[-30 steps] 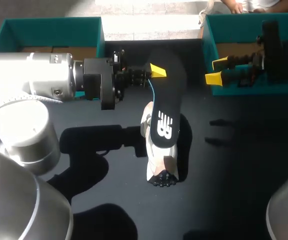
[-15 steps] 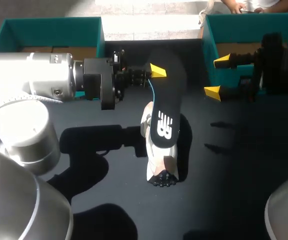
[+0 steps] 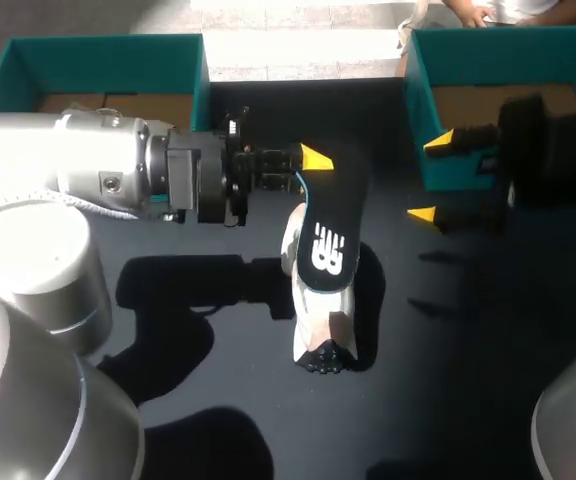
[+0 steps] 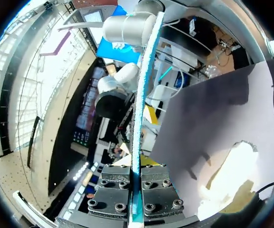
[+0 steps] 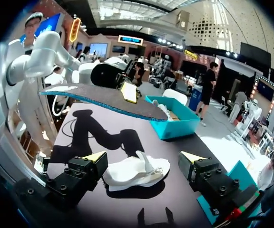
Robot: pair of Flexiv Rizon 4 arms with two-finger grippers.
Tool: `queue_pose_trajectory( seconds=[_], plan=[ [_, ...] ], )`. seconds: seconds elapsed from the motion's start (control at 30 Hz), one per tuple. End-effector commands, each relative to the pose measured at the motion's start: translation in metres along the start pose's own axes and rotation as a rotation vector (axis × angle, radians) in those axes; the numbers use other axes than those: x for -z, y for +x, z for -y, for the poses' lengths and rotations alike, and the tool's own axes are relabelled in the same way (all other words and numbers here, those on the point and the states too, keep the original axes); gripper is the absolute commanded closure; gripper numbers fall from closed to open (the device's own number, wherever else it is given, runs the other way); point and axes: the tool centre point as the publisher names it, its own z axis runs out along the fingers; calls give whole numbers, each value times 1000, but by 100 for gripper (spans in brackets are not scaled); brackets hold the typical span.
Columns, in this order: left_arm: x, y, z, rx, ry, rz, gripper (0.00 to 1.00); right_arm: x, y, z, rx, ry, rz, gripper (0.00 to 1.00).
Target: Take the shoe out of the shoebox, open the shoe tongue, remove and reinsert the insole, then place the shoe into the shoebox
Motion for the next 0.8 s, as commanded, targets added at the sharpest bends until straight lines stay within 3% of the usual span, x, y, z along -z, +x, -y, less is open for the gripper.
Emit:
queue_pose_trajectory(
  seconds=[0.03, 0.23, 0.43, 0.67, 0.8],
  plan=[
    [20, 11, 20, 71, -20, -6, 100, 0, 0, 5, 34, 28, -27, 0],
    [28, 29, 31, 201, -8, 25, 100, -8, 12, 23, 118, 116, -69, 0],
    [27, 62, 38, 274, 51, -2, 100, -16, 24, 39, 141, 138, -65, 0],
    [19, 108, 32, 334, 78, -39, 100, -25, 31, 53, 164, 155, -73, 0],
    [16, 123, 32, 375, 69, -37, 100, -32, 34, 63, 189, 194, -85, 0]
  ],
)
